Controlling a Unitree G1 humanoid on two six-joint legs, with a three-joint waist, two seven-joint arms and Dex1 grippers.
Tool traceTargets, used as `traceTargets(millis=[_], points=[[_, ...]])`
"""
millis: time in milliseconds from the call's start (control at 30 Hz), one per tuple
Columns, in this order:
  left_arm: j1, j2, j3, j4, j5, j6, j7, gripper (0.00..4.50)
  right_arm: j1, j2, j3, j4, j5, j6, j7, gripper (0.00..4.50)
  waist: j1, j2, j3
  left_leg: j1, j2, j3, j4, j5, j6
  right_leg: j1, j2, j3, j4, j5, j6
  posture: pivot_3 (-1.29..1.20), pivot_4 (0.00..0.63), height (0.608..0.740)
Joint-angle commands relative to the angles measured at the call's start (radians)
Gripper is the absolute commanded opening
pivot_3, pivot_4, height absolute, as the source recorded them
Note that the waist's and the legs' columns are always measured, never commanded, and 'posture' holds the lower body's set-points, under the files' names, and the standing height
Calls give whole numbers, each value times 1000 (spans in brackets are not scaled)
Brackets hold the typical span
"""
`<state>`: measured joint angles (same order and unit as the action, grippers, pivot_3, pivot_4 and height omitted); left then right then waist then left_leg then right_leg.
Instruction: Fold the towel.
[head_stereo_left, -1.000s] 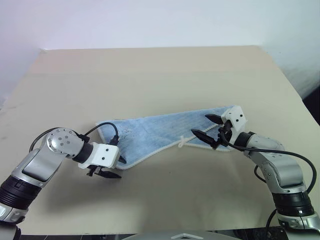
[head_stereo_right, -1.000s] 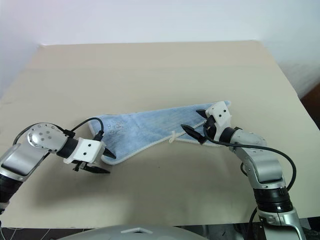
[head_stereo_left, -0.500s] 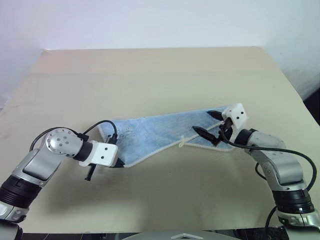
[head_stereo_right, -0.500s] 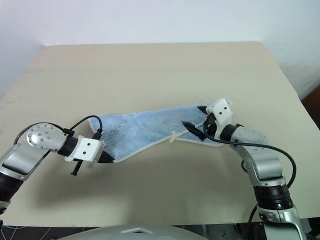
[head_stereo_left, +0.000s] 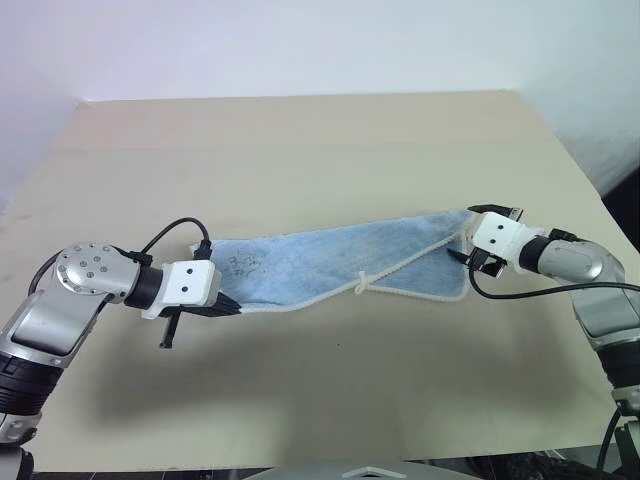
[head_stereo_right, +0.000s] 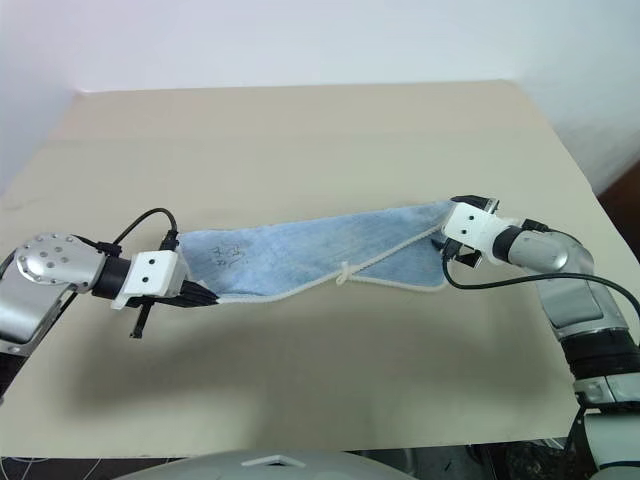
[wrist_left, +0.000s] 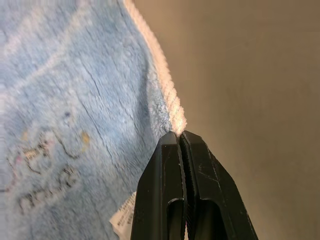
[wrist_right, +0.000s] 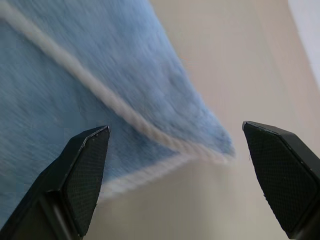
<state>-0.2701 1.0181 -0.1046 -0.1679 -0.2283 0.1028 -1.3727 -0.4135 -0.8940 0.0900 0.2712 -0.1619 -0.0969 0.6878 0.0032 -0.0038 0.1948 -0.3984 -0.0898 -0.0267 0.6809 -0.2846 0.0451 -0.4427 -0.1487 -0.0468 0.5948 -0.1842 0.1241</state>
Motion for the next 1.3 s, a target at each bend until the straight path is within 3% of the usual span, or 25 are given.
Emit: traceTargets(millis=[33,300,333,400,767,967,1067,1300], points=[[12,-2,13,-38,-5,6,14,12,-92,-20,25,136,-96,-136,-66,4500,-2,0,0,0,0,0,0,0,0,0,0,0,0,0,0,0,150,728],[29,-7,14,-60,-4,22,31,12,-233,-2,105,354,-230,-319,-155,4500,-17,0,0,0,0,0,0,0,0,0,0,0,0,0,0,0,150,728],[32,-5,17,-62,-5,22,32,2,-243,-1,112,368,-238,-336,-161,4312,-17,0,0,0,0,0,0,0,0,0,0,0,0,0,0,0,150,728],[40,-2,24,-64,-7,22,35,0,-256,0,118,385,-246,-362,-167,3873,-18,1,0,0,0,0,0,0,0,0,0,0,1,0,0,0,150,728],[53,-11,32,-68,-13,21,60,0,-246,-9,113,396,-239,-403,-152,90,-17,1,0,0,0,0,0,0,0,0,0,1,1,0,0,0,150,728],[14,-44,48,-38,-21,37,106,0,-224,-21,94,367,-224,-392,-149,39,-16,1,0,0,0,0,0,0,0,0,0,1,1,0,0,0,150,728],[-31,-107,99,8,-41,64,196,0,-203,-33,58,311,-180,-367,-130,39,-15,1,0,1,0,0,0,0,0,0,0,1,1,0,0,0,150,728],[-301,-262,226,307,56,57,595,0,-229,-53,-55,217,-39,-246,-48,39,-15,0,0,2,-1,-1,1,1,-2,2,0,1,3,0,0,0,150,728]])
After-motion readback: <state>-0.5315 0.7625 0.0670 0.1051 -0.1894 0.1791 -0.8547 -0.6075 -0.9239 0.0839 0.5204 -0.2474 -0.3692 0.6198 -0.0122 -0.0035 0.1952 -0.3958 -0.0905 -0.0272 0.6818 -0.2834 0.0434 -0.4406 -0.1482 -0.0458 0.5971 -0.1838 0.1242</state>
